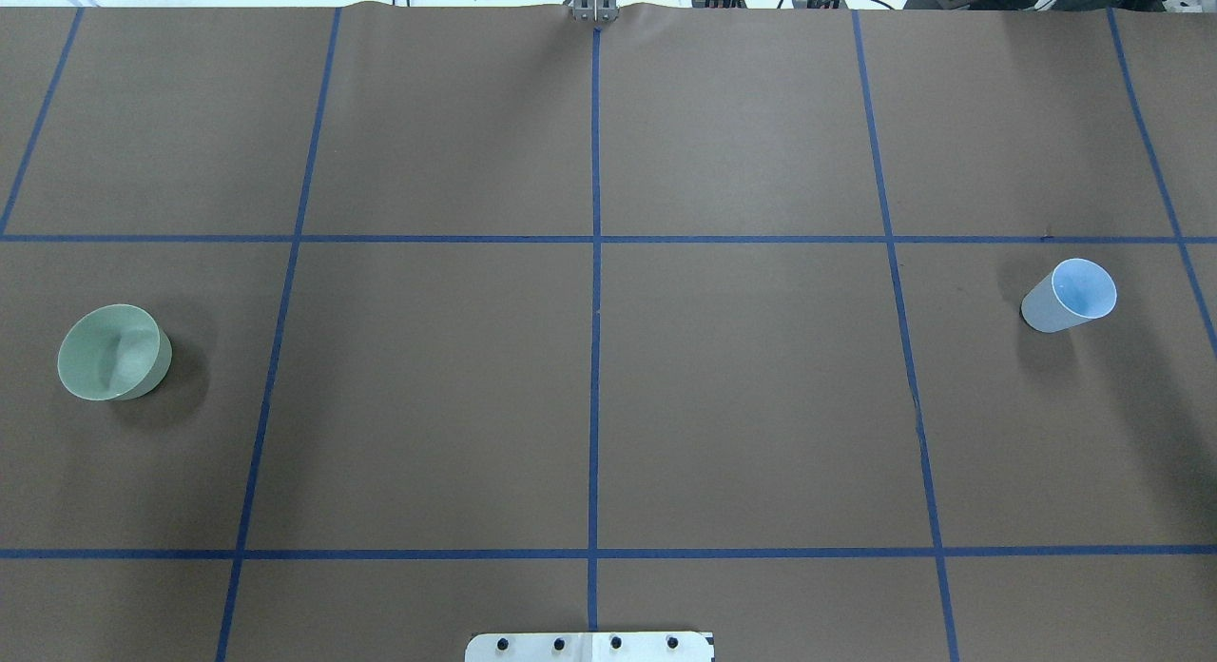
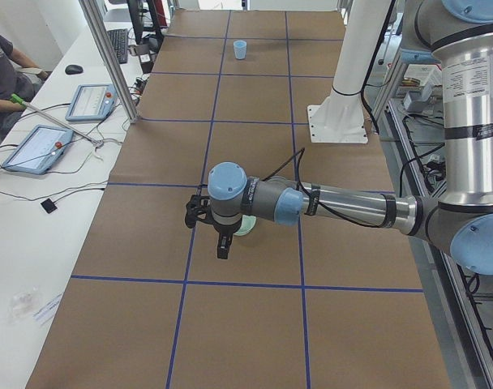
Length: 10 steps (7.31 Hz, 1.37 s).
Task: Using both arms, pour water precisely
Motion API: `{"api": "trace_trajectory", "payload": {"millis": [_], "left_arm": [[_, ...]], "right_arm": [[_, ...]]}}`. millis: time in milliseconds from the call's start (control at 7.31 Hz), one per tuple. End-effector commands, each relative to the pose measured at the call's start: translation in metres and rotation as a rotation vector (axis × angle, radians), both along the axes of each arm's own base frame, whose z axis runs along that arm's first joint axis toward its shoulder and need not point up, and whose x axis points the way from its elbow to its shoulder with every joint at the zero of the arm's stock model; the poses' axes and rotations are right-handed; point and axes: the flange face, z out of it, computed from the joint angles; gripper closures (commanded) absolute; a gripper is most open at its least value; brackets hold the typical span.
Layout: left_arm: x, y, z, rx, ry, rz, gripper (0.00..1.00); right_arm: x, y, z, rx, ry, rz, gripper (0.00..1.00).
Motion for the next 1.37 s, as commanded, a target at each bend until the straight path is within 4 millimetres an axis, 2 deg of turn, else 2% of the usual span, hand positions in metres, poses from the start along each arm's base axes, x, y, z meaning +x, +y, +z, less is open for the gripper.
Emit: {"api": "trace_trajectory", "payload": {"millis": [0,137,274,547,684,957,1231], "left_arm": [[0.031,-0.001,0.000,0.008,0.001,0.070,0.00],[0.048,-0.004,-0.003,-0.009,0.002,0.084,0.00],[0.079,-0.006,-0.007,-0.024,0.010,0.093,0.00],[0.123,-0.012,0.024,0.003,0.021,0.077,0.00],[0.145,-0.016,0.028,-0.025,0.047,0.048,0.00],[0.171,-0.012,0.032,-0.054,0.044,0.051,0.00],[0.187,-0.020,0.038,-0.073,0.023,0.046,0.00]], "right_arm": [[-0.001,0.000,0.000,-0.002,-0.003,0.001,0.01],[-0.001,0.000,0.001,-0.005,-0.003,-0.002,0.01],[-0.001,0.000,0.001,-0.004,-0.003,-0.002,0.01],[-0.004,0.000,0.001,-0.005,-0.004,-0.007,0.01],[-0.004,0.000,0.001,-0.005,-0.005,-0.006,0.01],[-0.004,0.000,0.001,-0.005,-0.005,-0.007,0.00],[-0.005,0.000,0.001,-0.005,-0.006,-0.009,0.01]]}}
